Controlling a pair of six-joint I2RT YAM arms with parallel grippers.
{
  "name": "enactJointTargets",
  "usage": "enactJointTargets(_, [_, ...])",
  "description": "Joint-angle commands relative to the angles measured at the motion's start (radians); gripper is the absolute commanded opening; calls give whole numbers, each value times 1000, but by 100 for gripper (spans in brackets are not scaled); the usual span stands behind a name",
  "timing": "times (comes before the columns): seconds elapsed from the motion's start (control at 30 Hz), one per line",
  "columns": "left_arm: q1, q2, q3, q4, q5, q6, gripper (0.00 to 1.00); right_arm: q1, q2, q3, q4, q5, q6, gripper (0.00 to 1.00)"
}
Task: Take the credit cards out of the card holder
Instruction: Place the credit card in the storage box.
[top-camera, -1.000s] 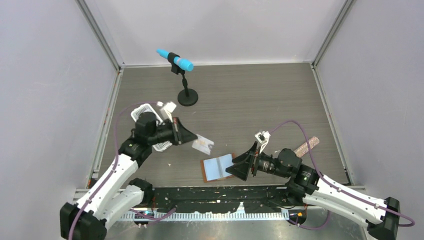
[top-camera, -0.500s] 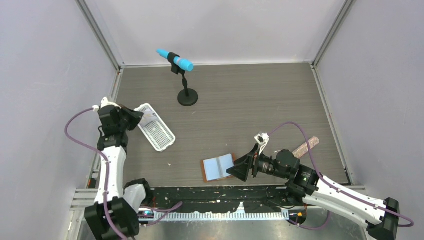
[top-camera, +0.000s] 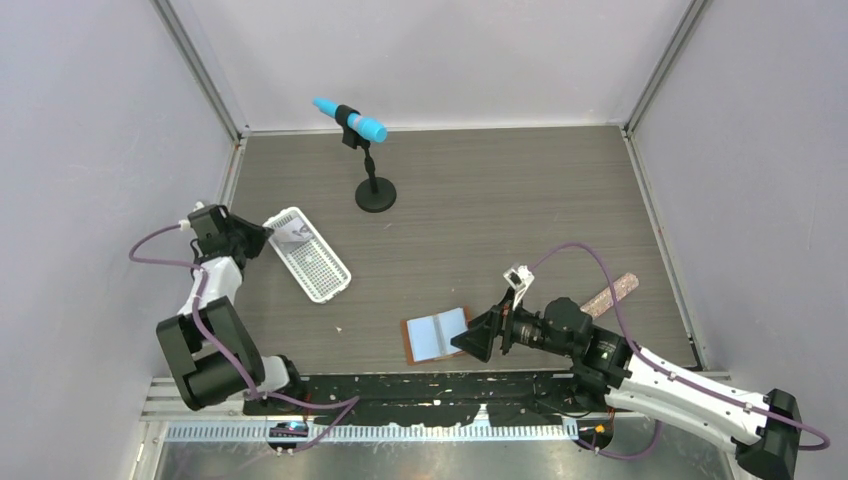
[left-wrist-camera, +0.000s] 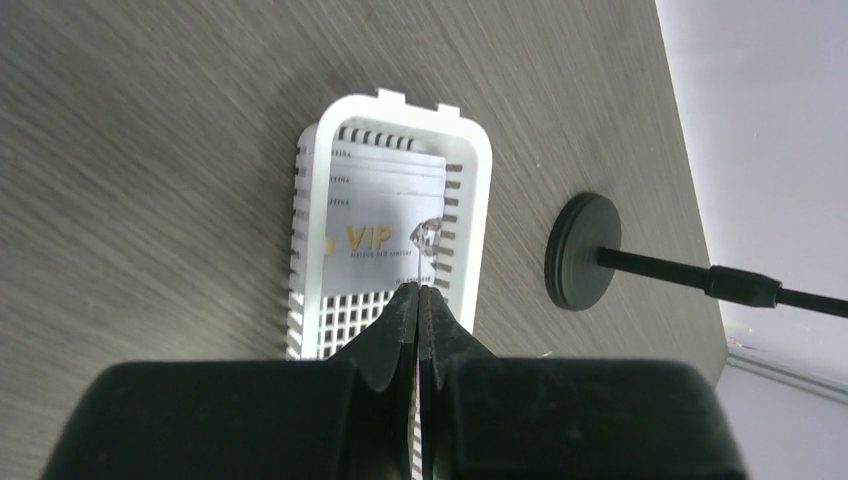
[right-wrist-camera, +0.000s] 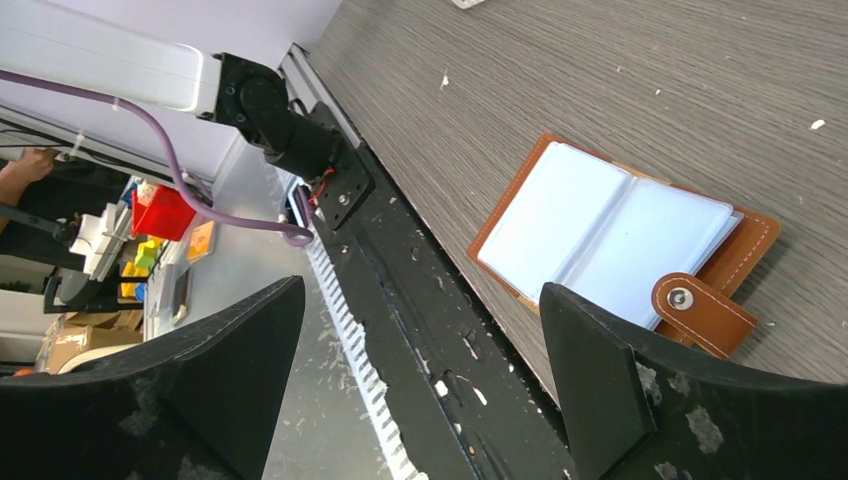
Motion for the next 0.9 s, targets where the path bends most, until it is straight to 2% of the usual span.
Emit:
enactJointTargets(0.0, [18, 57, 64, 137, 59, 9, 0, -4, 51, 54, 25, 22, -41, 95])
enactJointTargets(0.5, [25, 183, 99, 155, 68, 43, 0, -6, 151, 100, 52, 12, -75, 95])
enactJointTargets(0.87, [26, 222, 145, 92, 71, 65, 14, -7, 132, 104, 24, 27, -78, 95])
